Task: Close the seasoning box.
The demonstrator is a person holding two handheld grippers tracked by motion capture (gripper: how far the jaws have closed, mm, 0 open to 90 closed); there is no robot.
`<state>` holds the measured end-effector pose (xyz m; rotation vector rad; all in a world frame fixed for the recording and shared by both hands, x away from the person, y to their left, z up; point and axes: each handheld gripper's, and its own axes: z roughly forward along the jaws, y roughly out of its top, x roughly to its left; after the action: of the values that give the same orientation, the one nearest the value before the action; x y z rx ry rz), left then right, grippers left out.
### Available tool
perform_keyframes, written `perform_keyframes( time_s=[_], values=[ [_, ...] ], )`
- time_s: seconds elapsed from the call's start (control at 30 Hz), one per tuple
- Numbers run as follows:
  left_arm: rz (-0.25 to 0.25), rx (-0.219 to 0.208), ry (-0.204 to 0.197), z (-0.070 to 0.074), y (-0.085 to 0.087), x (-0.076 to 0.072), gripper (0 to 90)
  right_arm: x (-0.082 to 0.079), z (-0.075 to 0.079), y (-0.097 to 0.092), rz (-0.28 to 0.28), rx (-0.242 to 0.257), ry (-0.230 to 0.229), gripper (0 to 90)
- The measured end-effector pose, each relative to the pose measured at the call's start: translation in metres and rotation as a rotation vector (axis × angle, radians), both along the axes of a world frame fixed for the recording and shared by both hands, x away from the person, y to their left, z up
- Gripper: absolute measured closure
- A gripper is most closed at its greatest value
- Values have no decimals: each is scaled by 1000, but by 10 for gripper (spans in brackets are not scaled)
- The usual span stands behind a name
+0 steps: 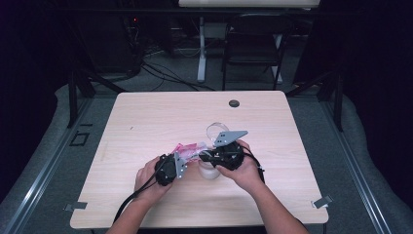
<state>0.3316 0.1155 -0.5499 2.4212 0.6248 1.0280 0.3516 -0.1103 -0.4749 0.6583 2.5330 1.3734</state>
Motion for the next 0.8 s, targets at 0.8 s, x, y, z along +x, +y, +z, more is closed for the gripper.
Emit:
perform_keyframes(
  time_s=[0.8],
  values=[
    [81, -382, 223, -4, 39, 19, 726, -1, 20, -19, -43, 123, -3, 607]
  ],
)
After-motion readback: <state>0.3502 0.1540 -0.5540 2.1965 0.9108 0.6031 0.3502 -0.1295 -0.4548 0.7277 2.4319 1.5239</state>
